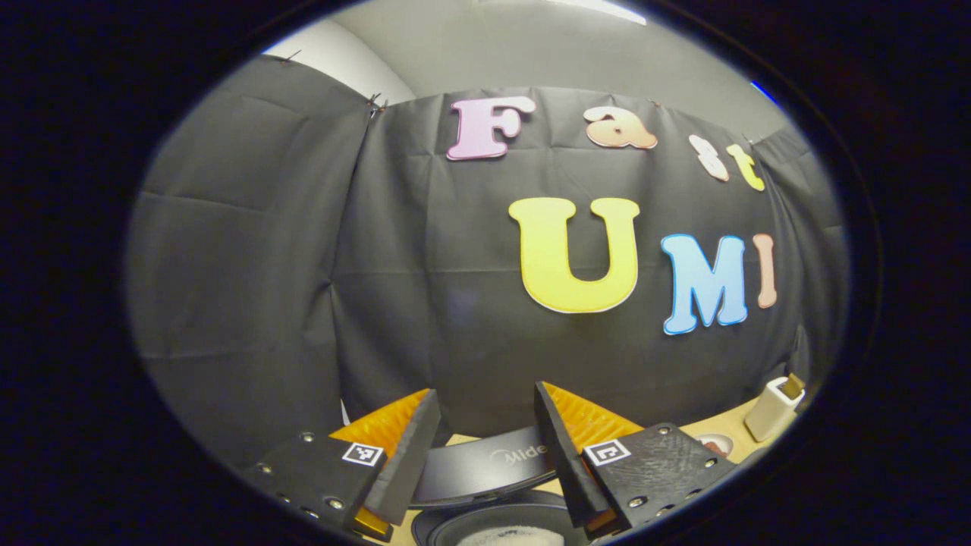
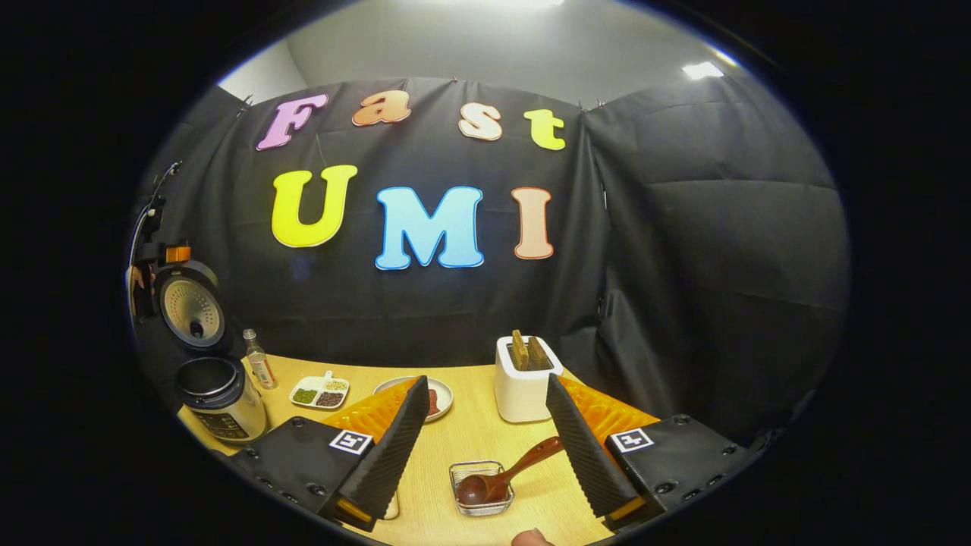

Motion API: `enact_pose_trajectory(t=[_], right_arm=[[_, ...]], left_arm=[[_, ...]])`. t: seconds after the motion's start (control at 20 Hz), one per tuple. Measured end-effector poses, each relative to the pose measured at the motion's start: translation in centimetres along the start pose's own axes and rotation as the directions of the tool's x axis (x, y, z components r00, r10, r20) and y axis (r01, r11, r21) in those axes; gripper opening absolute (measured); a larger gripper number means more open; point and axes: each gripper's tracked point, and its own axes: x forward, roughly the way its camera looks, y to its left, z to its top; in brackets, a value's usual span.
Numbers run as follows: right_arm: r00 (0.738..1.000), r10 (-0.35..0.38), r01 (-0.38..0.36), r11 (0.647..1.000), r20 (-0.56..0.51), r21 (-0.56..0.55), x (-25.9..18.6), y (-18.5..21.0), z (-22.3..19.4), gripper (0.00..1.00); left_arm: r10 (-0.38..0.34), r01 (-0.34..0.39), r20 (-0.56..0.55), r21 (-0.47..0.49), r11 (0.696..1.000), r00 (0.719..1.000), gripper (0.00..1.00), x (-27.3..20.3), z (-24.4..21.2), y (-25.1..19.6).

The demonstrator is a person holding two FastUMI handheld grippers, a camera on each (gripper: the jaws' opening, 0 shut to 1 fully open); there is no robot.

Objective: Close the left gripper, press the button to open the rice cooker; take a wooden spoon from the chopstick holder with the right hand, scoop a spoonful of rice and pour it into the rice cooker, then put the wooden spoon back into the chopstick holder.

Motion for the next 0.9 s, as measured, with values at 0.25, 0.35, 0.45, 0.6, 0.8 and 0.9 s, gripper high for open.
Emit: enact_pose_trajectory(t=[0.25, 0.35, 0.45, 0.6, 0.8, 0.9], right_arm=[[0.999, 0.050, -0.050, 0.999, -0.004, -0.007, -0.1, -0.4, 0.1, 0.98], [0.998, 0.068, -0.068, 0.998, 0.003, -0.008, -0.3, -0.5, 0.6, 0.98], [0.997, 0.083, -0.083, 0.996, 0.004, -0.010, -0.6, -0.7, 0.8, 0.98], [0.994, 0.109, -0.109, 0.994, 0.007, -0.015, -1.0, -0.7, 1.0, 0.98], [0.991, 0.136, -0.136, 0.990, 0.004, -0.027, -1.7, -0.6, 1.0, 0.98], [0.988, 0.151, -0.151, 0.988, -0.002, -0.027, -2.0, -0.4, 0.9, 0.98]], left_arm=[[-0.014, 0.013, -0.020, -0.011, 1.000, 1.000, 0.81, -3.1, -1.2, -1.2], [-0.020, 0.020, -0.025, -0.008, 1.000, 0.999, 0.81, -4.5, -2.1, -2.0], [-0.028, 0.028, -0.028, -0.002, 1.000, 0.999, 0.81, -6.0, -3.0, -2.6], [-0.038, 0.037, -0.049, -0.007, 0.999, 0.998, 0.81, -8.3, -4.8, -3.5], [-0.048, 0.047, -0.085, -0.011, 0.999, 0.995, 0.80, -10.8, -7.1, -4.5], [-0.051, 0.049, -0.109, -0.021, 0.999, 0.993, 0.80, -11.8, -8.4, -4.9]])
